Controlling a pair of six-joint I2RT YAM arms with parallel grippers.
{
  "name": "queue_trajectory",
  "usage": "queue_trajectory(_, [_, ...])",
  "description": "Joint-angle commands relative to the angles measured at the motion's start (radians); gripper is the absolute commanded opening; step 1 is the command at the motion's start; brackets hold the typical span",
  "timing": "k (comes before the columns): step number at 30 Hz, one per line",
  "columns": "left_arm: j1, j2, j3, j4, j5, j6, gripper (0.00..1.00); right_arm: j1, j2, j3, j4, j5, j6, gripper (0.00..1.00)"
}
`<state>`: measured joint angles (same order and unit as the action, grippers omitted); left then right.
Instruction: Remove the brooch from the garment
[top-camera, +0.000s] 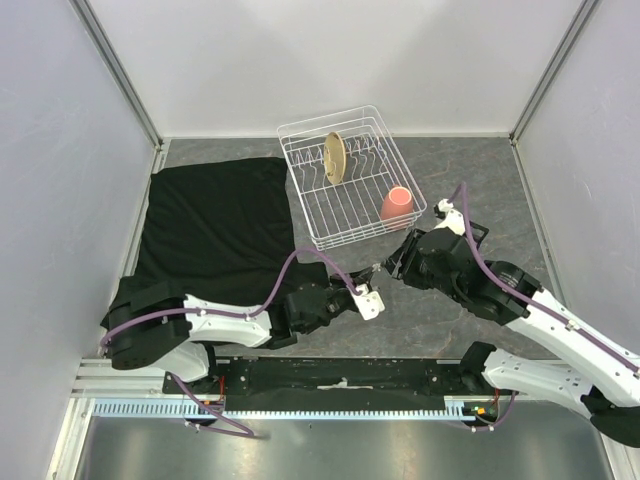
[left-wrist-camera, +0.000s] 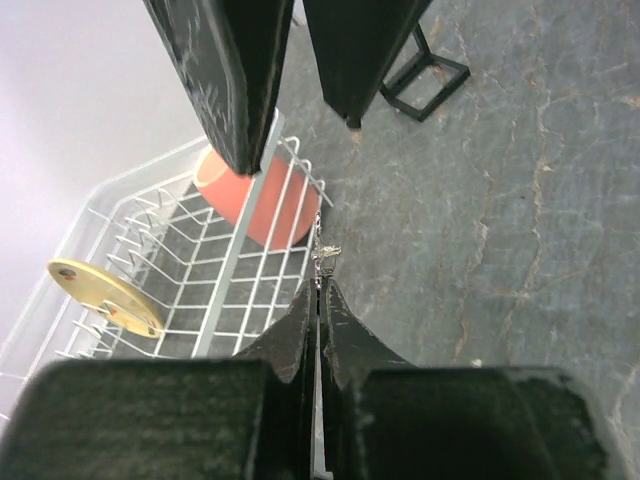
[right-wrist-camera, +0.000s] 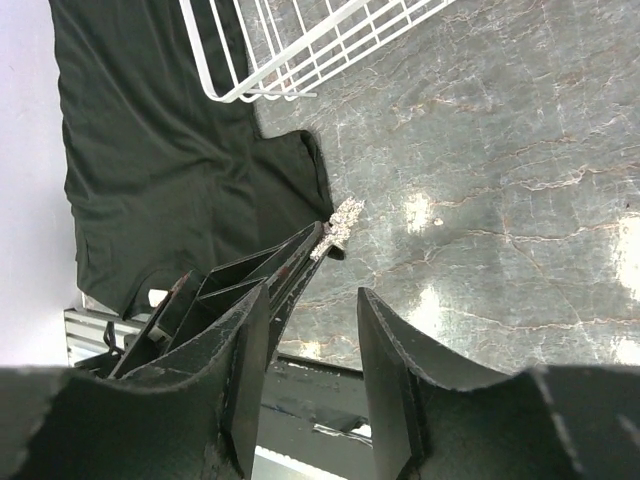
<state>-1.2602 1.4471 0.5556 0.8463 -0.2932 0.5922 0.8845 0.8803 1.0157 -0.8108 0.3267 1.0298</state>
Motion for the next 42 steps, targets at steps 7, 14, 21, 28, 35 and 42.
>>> queue_trajectory(7, [-0.018,0.049,0.053,0.220,-0.007,0.103,0.02,-0.022,-0.001,-0.043,0.042,-0.020,0.139,0.45])
queue_trajectory(14, [-0.028,0.027,0.046,0.197,-0.006,0.103,0.02,-0.082,-0.030,-0.083,0.079,-0.035,0.167,0.36])
queue_trajectory(21, [-0.038,0.033,0.053,0.178,-0.003,0.112,0.02,-0.108,-0.041,-0.101,0.093,-0.041,0.177,0.33])
queue_trajectory(28, [-0.044,0.053,0.067,0.172,-0.011,0.127,0.02,-0.131,-0.035,-0.101,0.101,-0.046,0.170,0.32])
queue_trajectory(35, [-0.053,0.084,0.096,0.163,-0.017,0.149,0.02,-0.139,-0.029,-0.129,0.120,-0.087,0.177,0.30])
queue_trajectory(42, [-0.065,0.091,0.102,0.160,-0.027,0.167,0.02,-0.148,-0.037,-0.138,0.125,-0.087,0.173,0.18])
